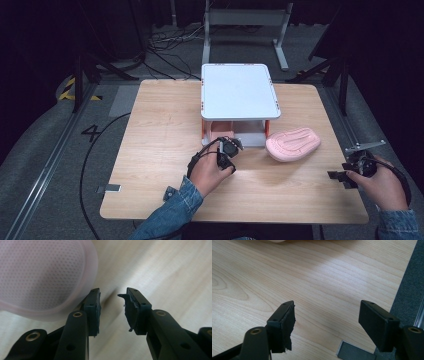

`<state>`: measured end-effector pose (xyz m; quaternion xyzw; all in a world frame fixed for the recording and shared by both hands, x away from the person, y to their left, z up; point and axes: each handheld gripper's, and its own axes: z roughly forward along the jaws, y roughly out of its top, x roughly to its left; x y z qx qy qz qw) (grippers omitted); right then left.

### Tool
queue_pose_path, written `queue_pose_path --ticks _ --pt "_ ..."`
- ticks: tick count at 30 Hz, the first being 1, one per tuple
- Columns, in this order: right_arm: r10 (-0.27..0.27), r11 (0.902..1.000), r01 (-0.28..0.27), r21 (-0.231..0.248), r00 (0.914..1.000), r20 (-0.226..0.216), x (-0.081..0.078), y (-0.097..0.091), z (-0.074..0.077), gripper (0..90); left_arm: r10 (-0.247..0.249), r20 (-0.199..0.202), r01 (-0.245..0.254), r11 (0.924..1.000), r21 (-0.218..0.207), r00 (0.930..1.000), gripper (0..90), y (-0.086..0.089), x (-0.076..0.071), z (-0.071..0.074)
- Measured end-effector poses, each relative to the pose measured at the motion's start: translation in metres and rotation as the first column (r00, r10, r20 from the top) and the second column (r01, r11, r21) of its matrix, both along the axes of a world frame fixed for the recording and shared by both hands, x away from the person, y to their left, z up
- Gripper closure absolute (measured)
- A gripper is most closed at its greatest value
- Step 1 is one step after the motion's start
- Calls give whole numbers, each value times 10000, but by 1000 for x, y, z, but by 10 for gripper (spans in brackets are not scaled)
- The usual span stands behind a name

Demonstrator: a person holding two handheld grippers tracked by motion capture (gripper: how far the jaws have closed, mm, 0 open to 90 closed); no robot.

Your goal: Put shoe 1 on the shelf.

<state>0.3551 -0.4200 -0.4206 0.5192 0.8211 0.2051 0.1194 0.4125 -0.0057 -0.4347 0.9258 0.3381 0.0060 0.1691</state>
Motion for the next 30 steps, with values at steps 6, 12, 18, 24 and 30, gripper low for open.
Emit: queue_pose_path --ticks 6,12,18,24,30 --pt "-104 9999 104 34 9999 110 -2 -1 0 301 209 163 -205 9995 -228 9996 577 1 21 -2" --pt "-156 9999 154 66 9995 280 -2 -2 2 302 492 254 -480 9978 -459 9985 527 2 39 -7" --pt "-149 9999 147 53 9994 328 -2 -2 2 299 560 233 -547 9970 -553 9982 474 0 37 -7" --pt "-110 9999 105 135 9993 358 -2 -1 2 288 174 195 -164 9987 -477 9997 272 2 28 -2" --pt "-122 9998 111 151 9973 731 0 -1 5 213 93 291 -76 9983 -586 9995 220 16 17 16"
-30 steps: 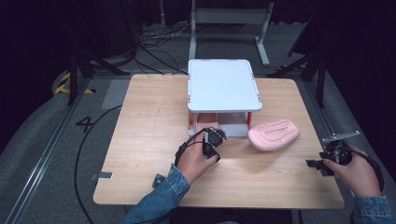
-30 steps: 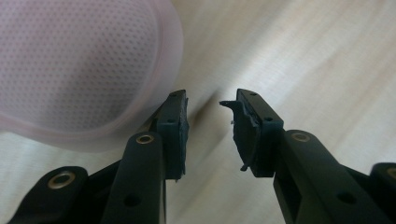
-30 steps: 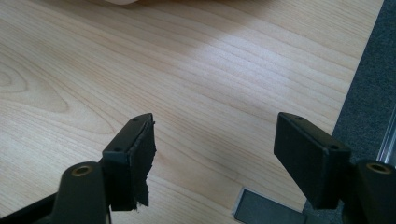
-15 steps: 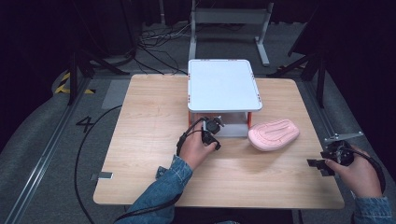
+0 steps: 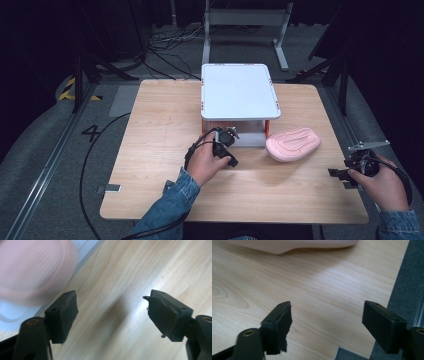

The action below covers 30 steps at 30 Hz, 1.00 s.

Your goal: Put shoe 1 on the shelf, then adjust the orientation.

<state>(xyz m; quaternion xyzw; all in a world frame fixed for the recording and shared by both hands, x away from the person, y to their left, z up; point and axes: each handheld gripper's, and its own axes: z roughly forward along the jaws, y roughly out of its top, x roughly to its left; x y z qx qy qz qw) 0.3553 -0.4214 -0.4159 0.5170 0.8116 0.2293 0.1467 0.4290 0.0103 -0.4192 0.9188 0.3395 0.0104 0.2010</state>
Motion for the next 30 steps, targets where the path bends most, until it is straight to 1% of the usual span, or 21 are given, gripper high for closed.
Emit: queue_pose_path --ticks 1,2,3,4,5,6,9,10,12,13,15,17,18,20,21,22,23,25,26,28,30 --pt "12 10000 -11 -36 9999 143 1 0 1 197 23 42 -23 10000 49 10000 221 4 -3 5" --pt "28 10000 -27 -29 9999 145 1 1 1 192 27 -60 -26 9998 174 10000 219 10 -6 11" --pt "28 10000 -27 -29 9999 145 1 1 1 192 27 -60 -26 9998 174 10000 218 10 -6 11" --pt "79 10000 -79 -43 9999 154 2 1 1 188 76 -90 -75 9998 182 9999 218 14 -8 16" --pt "228 9997 -227 -76 9997 101 2 2 1 176 195 -92 -193 9996 210 9998 216 17 -11 20" --pt "396 9991 -395 -142 9992 59 3 3 2 173 123 40 -124 9995 279 9999 214 22 -14 24" --pt "824 9963 -824 -261 9966 -36 6 8 3 173 193 69 -195 9992 339 9998 209 33 -20 34" --pt "944 9950 -943 -315 9955 3 7 10 3 167 214 71 -217 9988 446 9997 198 38 -22 36" --pt "1029 9938 -1029 -429 9947 -26 9 16 1 171 138 240 -159 9960 881 9996 185 51 -28 42" --pt "1246 9906 -1248 -565 9922 -72 10 19 0 174 85 371 -122 9950 996 9993 188 56 -31 44" --pt "1655 9838 -1654 -687 9862 -31 12 24 0 173 130 417 -174 9940 1080 9990 184 66 -36 46" --pt "1787 9817 -1770 -698 9838 177 14 29 2 173 387 396 -423 9948 930 9985 183 77 -40 48" --pt "1867 9799 -1841 -764 9820 284 15 32 3 174 523 403 -559 9941 930 9978 181 84 -40 47" --pt "2028 9758 -1991 -901 9786 336 17 37 6 182 780 375 -814 9915 1017 9963 183 95 -41 46" --pt "2132 9733 -2091 -944 9764 359 18 41 8 192 1006 293 -1030 9900 964 9945 184 101 -41 45" --pt "2132 9733 -2091 -944 9764 359 18 41 8 192 1006 293 -1030 9900 964 9945 184 101 -41 45" --pt "2494 9649 -2441 -969 9672 471 20 47 9 200 1321 272 -1342 9858 1006 9909 185 111 -40 42" --pt "2745 9574 -2676 -1086 9600 543 23 54 10 197 1674 274 -1695 9784 1183 9855 188 119 -41 40" --pt "2839 9541 -2760 -1160 9571 579 24 56 11 193 1814 298 -1836 9762 1152 9830 190 123 -41 39" --pt "3109 9452 -3020 -1242 9486 592 27 65 12 186 1982 270 -2000 9743 1038 9798 189 128 -42 38" --pt "3537 9310 -3436 -1231 9326 721 29 75 15 194 2059 236 -2072 9729 1030 9783 189 132 -45 38"
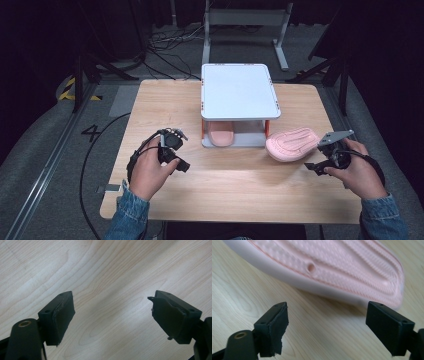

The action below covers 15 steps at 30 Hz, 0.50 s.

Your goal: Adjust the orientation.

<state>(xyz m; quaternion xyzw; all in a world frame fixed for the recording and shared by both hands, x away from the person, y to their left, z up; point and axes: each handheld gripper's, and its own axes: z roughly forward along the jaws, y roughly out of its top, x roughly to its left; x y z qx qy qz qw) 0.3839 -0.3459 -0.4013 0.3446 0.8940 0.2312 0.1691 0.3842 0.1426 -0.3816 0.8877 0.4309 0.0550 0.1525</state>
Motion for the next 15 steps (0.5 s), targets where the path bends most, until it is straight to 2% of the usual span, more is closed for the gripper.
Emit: queue_pose_path --ticks 7,13,15 --pt "882 9958 -876 -282 9959 199 6 25 3 182 276 -116 -276 9996 1 9996 190 13 -8 -4" --pt "1402 9896 -1397 -356 9901 115 11 37 1 187 474 -203 -475 9989 -42 9987 190 19 -10 -7" --pt "1502 9878 -1491 -453 9884 210 11 38 -1 185 495 -251 -495 9988 -10 9985 190 19 -9 -8"
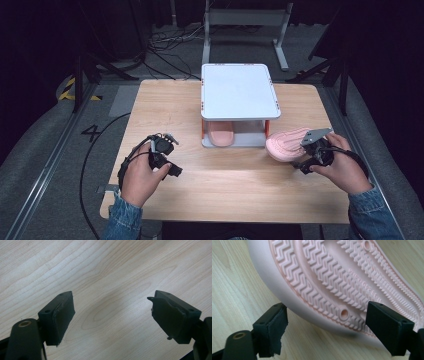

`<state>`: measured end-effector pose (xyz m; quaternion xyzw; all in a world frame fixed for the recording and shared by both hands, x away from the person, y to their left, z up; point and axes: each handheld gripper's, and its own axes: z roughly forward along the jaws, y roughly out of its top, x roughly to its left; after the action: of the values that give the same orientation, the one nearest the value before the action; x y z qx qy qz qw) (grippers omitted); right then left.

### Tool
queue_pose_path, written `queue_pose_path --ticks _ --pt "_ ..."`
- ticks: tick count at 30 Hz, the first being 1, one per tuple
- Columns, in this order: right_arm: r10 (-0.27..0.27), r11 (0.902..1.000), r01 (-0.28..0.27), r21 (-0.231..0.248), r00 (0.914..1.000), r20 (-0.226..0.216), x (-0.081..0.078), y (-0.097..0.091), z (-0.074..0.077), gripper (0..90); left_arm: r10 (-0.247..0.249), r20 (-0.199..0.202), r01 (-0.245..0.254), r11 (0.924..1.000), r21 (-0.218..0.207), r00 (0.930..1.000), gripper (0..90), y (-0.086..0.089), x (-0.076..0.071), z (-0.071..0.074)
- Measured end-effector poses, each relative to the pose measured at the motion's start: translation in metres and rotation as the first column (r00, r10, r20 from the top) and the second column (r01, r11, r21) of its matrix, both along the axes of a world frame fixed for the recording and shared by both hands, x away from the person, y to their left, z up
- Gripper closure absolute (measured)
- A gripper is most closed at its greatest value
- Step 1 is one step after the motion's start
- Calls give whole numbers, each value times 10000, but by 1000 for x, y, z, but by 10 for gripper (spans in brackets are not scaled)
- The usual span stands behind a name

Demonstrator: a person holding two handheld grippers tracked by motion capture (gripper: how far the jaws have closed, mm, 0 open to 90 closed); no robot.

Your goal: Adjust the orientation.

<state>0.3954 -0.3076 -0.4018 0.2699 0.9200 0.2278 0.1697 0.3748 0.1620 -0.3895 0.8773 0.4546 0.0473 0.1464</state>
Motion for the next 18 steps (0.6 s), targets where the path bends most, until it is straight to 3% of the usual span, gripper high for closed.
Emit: queue_pose_path --ticks 6,8,9,11,15,18 --pt "24 9989 -18 468 9999 -123 -4 -6 9 222 -98 -15 98 9999 -60 10000 191 -1 0 0" --pt "-130 9969 133 771 9999 -43 -5 -10 15 345 -89 -16 89 9999 -102 10000 190 0 1 -1" --pt "-218 9948 222 996 9997 -57 -7 -12 20 467 -58 40 58 10000 -38 10000 190 0 0 -1" --pt "-385 9905 385 1319 9993 -26 -8 -16 28 547 75 -70 -76 9999 -136 9999 191 1 -1 -2" --pt "-977 9719 1005 2128 9949 -233 -4 -17 38 844 117 -124 -117 9999 -53 9999 192 7 -5 -4" --pt "-1339 9647 1428 2211 9895 -546 1 -16 35 900 309 -224 -313 9994 -165 9993 193 9 -7 -6"
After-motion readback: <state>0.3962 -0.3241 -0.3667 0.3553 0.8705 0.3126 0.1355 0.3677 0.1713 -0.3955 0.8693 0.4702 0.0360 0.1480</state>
